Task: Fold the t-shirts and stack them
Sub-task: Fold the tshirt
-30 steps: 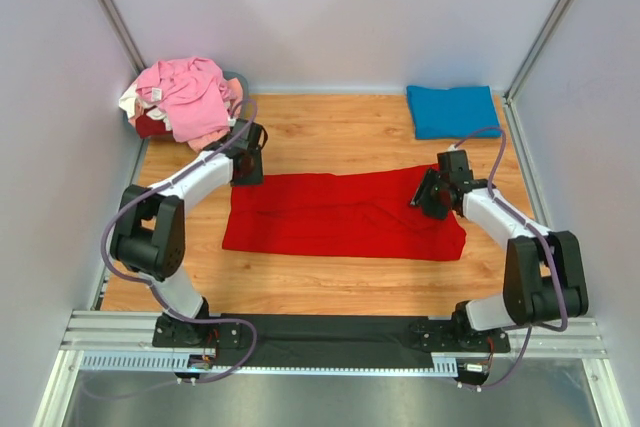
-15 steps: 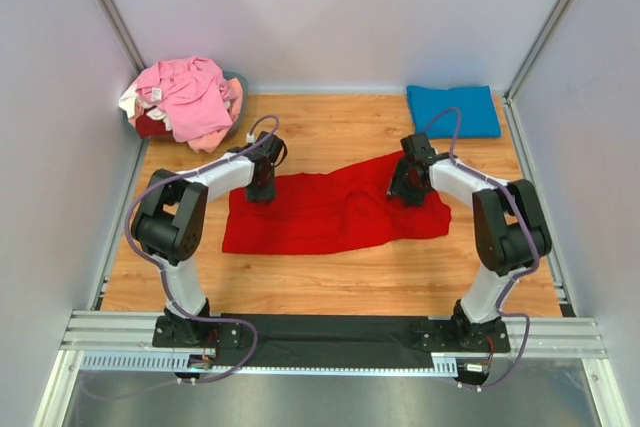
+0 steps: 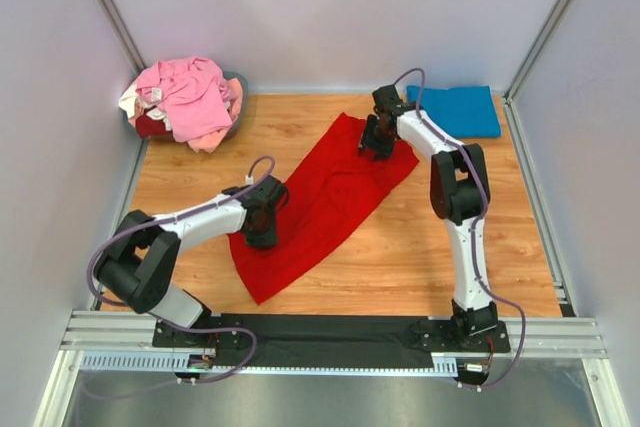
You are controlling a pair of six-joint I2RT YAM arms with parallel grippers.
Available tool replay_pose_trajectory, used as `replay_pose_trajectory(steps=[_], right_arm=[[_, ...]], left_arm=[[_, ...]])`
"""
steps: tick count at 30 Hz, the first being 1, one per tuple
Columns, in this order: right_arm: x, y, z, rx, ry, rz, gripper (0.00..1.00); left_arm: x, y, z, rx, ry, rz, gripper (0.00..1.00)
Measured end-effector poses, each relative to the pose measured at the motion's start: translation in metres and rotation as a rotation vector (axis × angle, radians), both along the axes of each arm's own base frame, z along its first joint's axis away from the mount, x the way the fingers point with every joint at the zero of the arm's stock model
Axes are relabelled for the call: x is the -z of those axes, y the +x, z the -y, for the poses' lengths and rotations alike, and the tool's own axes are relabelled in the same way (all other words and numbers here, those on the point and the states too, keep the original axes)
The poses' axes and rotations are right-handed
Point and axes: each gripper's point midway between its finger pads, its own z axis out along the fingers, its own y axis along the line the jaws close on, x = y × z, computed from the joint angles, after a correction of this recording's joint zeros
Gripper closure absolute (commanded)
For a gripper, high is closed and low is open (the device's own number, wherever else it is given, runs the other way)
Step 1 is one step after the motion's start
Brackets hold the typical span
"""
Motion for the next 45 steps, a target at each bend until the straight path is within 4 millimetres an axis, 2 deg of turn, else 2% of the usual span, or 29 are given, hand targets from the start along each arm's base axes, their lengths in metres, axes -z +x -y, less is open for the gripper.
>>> replay_pose_trajectory(steps=[4,11,15,22,26,33,36,38,42,45], right_arm=[[-0.004,0.032,-0.031,-0.043,0.059,0.024,0.52],[-0.004,0.051,-0.069,-0.104,0.166,0.055,0.52],[-0.006,0.064,-0.087,-0.123,0.237,0.091,0.52],[-0.008,0.092,-0.111,-0.137,0.351,0.177,0.53],[-0.009,0.101,-0.118,-0.135,0.389,0.211,0.53],[-0.012,0.112,-0.121,-0.134,0.415,0.257,0.51],[-0.016,0.114,-0.122,-0.140,0.429,0.272,0.45],[-0.019,0.116,-0.123,-0.146,0.440,0.285,0.38],[-0.026,0.123,-0.121,-0.162,0.450,0.325,0.25],[-0.036,0.128,-0.115,-0.165,0.444,0.351,0.19]], left_arm=[[0.000,-0.029,0.017,0.022,-0.068,-0.007,0.62],[-0.003,-0.074,0.054,0.067,-0.177,-0.071,0.60],[-0.005,-0.090,0.067,0.086,-0.203,-0.105,0.60],[-0.008,-0.102,0.076,0.094,-0.231,-0.133,0.59],[-0.016,-0.109,0.075,0.098,-0.234,-0.125,0.54],[-0.039,-0.117,0.060,0.078,-0.240,-0.085,0.52],[-0.048,-0.121,0.055,0.070,-0.246,-0.067,0.52],[-0.053,-0.122,0.050,0.063,-0.247,-0.047,0.51],[-0.065,-0.119,0.037,0.046,-0.226,0.008,0.41],[-0.078,-0.113,0.033,0.042,-0.224,0.054,0.39]])
